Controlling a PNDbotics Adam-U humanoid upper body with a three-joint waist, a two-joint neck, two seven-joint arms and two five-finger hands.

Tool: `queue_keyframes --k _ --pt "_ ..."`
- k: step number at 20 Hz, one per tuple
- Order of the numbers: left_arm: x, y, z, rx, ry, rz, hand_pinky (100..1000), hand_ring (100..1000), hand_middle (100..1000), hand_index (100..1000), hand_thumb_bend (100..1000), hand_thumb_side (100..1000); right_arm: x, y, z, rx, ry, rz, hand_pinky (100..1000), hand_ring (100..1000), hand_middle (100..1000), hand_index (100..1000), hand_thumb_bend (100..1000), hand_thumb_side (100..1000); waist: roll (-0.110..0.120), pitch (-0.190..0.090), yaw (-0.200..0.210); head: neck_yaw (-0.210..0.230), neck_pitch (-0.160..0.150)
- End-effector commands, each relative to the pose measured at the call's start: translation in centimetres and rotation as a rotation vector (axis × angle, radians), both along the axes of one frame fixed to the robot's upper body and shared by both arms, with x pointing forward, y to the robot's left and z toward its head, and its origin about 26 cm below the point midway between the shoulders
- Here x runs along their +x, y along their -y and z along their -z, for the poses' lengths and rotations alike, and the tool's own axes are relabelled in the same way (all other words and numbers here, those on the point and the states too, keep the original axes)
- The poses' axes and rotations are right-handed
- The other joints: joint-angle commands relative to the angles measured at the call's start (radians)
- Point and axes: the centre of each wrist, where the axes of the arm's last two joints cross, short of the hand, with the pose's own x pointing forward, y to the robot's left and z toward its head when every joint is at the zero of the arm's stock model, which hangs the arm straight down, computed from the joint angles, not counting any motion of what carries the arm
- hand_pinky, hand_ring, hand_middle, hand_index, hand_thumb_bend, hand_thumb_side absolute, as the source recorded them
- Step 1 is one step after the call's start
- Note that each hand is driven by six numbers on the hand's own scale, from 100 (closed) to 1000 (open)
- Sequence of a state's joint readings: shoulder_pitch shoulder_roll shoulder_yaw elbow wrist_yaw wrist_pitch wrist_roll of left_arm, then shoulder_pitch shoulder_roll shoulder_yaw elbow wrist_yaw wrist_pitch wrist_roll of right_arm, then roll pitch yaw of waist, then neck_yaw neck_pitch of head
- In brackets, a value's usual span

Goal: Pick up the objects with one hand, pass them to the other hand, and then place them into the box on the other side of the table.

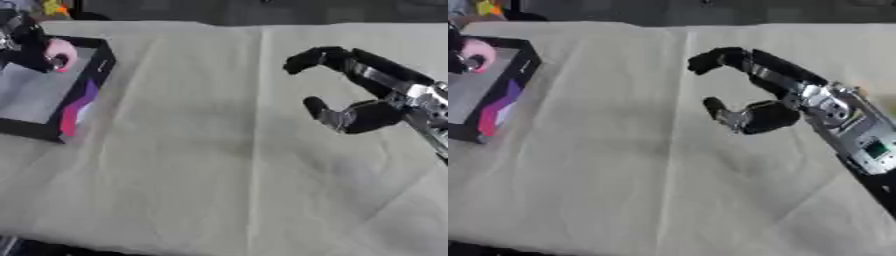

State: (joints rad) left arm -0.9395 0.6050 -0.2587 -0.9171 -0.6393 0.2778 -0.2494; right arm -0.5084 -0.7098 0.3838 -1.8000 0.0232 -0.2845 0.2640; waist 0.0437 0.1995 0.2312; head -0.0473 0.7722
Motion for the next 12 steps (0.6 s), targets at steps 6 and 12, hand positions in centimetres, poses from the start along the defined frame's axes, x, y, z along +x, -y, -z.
queue_keyframes --k 6,12 --pt "0.63 -1.57 -0.44 0.068 0.053 -0.079 800 632 541 588 469 113 -0.15 0.07 -0.64 -0.006 0.03 0.002 976 852 829 917 100 451 -0.014 -0.003 -0.003 0.007 -0.003" --pt "0.7 -1.46 -0.76 0.072 0.073 -0.079 920 799 751 824 618 329 -0.13 0.08 -0.58 -0.005 0.026 0.004 977 851 828 917 100 458 -0.011 -0.004 -0.004 0.003 -0.002"
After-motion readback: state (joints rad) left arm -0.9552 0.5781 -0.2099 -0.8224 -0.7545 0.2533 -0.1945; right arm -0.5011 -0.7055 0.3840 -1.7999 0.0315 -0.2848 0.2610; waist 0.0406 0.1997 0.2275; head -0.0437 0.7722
